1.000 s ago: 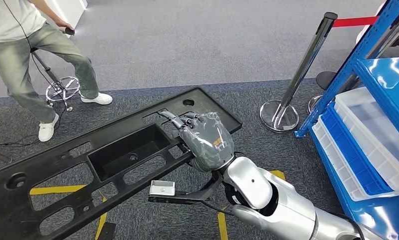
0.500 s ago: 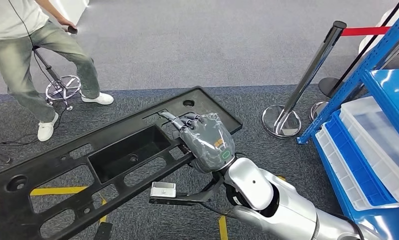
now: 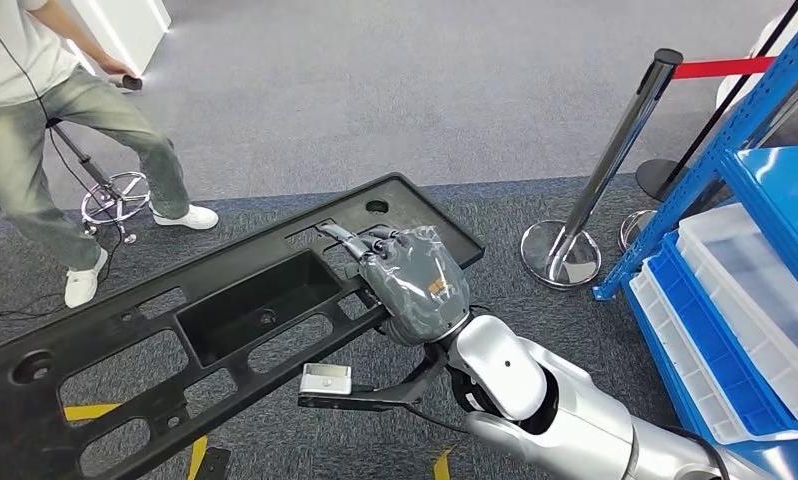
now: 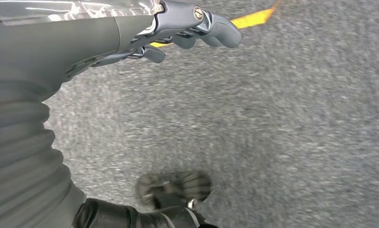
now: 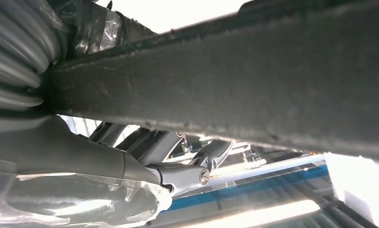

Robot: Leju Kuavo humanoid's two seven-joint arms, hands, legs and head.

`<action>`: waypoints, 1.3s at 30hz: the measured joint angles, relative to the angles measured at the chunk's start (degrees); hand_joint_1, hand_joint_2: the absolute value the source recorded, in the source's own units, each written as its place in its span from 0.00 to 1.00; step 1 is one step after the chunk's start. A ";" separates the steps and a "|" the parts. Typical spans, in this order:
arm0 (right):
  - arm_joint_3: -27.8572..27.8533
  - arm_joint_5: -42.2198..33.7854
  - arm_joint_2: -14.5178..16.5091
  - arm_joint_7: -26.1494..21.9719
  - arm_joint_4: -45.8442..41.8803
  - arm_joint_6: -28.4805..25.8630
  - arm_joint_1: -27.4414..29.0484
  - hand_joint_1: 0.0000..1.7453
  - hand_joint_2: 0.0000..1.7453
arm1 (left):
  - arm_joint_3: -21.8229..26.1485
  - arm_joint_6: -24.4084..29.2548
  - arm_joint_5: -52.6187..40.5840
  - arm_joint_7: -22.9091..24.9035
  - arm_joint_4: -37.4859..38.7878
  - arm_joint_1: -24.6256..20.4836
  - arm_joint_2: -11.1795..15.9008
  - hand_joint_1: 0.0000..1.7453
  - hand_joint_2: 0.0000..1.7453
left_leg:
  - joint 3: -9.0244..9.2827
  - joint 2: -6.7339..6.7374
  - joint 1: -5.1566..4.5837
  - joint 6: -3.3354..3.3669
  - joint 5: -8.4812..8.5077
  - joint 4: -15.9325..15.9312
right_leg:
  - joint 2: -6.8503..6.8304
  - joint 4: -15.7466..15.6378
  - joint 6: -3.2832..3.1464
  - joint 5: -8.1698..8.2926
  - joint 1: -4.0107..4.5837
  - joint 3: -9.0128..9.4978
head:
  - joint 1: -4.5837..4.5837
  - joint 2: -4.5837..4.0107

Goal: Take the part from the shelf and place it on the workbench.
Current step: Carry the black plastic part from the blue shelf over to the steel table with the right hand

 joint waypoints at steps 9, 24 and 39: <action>0.00 -0.29 -0.04 0.28 -0.16 0.98 -0.27 1.00 1.00 | -0.04 5.30 1.16 0.87 0.00 -0.24 0.07 0.00 1.00 | 7.85 0.08 -0.57 2.69 1.02 -12.37 | -0.35 2.71 1.86 -3.74 0.46 0.54 | 0.47 0.00; 0.00 -1.60 0.01 0.96 0.04 1.62 0.14 1.00 1.00 | -0.02 7.72 1.73 2.30 0.02 -0.40 -0.39 0.00 1.00 | 7.32 -0.14 -0.14 -0.25 -8.12 -2.36 | -0.23 0.65 0.28 5.35 -0.10 -6.98 | 0.05 0.00; 0.00 -2.00 0.00 0.94 0.06 1.44 -0.14 1.00 1.00 | -0.02 7.98 1.91 2.98 0.02 -0.39 -0.40 0.00 1.00 | 8.04 -0.08 -0.28 1.28 -2.00 -9.46 | -0.18 0.40 1.61 4.04 0.32 -5.55 | 0.03 -0.01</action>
